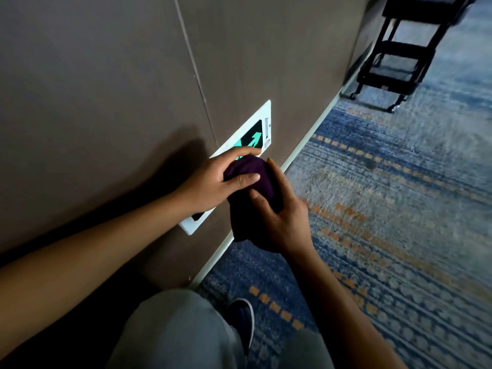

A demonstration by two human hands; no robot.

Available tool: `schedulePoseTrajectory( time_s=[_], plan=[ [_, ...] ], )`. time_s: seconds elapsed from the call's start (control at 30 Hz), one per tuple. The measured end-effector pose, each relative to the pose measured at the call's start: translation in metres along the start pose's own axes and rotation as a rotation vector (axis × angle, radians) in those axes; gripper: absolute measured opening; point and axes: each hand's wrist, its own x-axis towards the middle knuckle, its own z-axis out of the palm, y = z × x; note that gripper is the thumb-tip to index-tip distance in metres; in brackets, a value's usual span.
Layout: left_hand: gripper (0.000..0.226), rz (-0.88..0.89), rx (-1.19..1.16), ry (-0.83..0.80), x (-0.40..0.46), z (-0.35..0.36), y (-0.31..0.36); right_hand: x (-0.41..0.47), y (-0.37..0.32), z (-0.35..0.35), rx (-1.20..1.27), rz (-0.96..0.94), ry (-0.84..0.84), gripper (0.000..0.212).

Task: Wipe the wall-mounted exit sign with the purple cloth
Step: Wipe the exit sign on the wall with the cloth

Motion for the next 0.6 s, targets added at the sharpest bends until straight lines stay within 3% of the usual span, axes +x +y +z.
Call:
schedulePoseTrajectory(
  time_s=[0.1, 0.4, 0.6],
  plan=[
    [0.049, 0.004, 0.017, 0.085, -0.002, -0.017, 0.002, 0.013, -0.012, 0.008, 0.043, 0.008, -0.045, 0.069],
    [0.051, -0.034, 0.131, 0.056, 0.015, -0.031, -0.002, 0.036, 0.011, 0.033, 0.1, -0.07, -0.02, 0.066],
    [0.047, 0.038, 0.356, 0.091, 0.013, -0.023, 0.011, 0.021, 0.019, 0.019, 0.136, -0.111, -0.085, 0.065]
  ],
)
